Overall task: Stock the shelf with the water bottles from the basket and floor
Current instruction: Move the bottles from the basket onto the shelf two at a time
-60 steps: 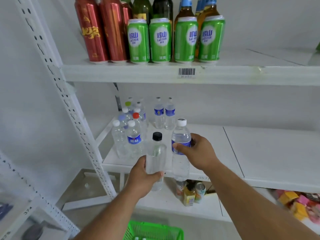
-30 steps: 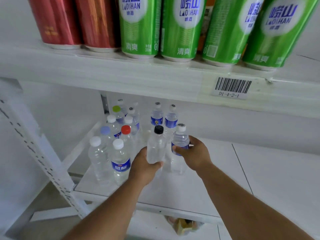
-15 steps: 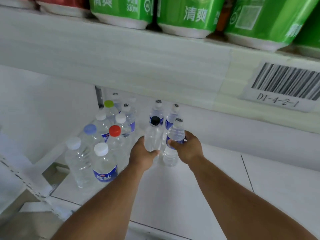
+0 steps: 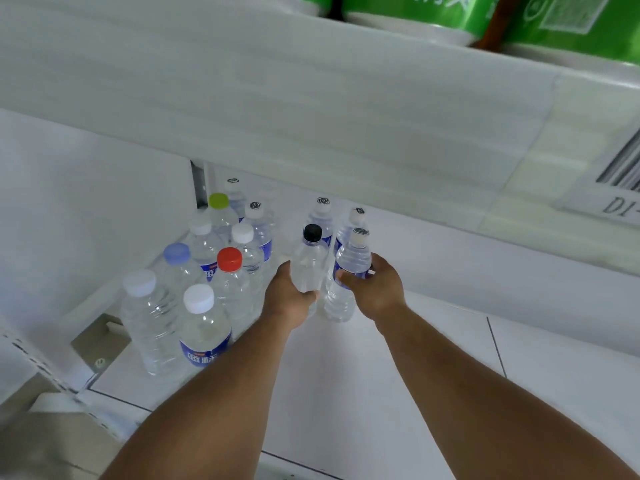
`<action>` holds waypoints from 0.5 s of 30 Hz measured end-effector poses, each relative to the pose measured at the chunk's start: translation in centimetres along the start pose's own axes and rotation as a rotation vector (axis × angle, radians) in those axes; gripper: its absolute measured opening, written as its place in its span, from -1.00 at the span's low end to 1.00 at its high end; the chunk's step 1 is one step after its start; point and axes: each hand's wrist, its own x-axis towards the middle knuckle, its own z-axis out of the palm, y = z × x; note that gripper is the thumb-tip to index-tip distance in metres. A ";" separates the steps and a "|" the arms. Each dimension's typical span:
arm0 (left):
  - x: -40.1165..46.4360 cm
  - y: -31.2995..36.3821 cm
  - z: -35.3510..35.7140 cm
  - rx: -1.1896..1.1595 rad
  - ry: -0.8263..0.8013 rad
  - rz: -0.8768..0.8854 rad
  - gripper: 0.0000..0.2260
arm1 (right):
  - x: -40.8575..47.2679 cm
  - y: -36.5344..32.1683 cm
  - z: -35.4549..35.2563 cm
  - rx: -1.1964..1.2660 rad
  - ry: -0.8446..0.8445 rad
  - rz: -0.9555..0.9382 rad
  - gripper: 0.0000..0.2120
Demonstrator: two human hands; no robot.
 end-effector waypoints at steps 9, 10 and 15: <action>1.1 0.6 0.1 0.025 -0.038 -0.019 -0.45 | 0.4 0.3 0.2 -0.008 -0.002 -0.005 -0.75; 1.1 0.6 0.1 0.030 -0.044 -0.023 -0.45 | 0.4 0.3 0.2 -0.009 -0.006 -0.001 -0.73; 1.5 0.9 -0.2 0.052 -0.103 -0.030 -0.43 | 0.3 0.4 0.1 -0.012 -0.026 0.019 -0.62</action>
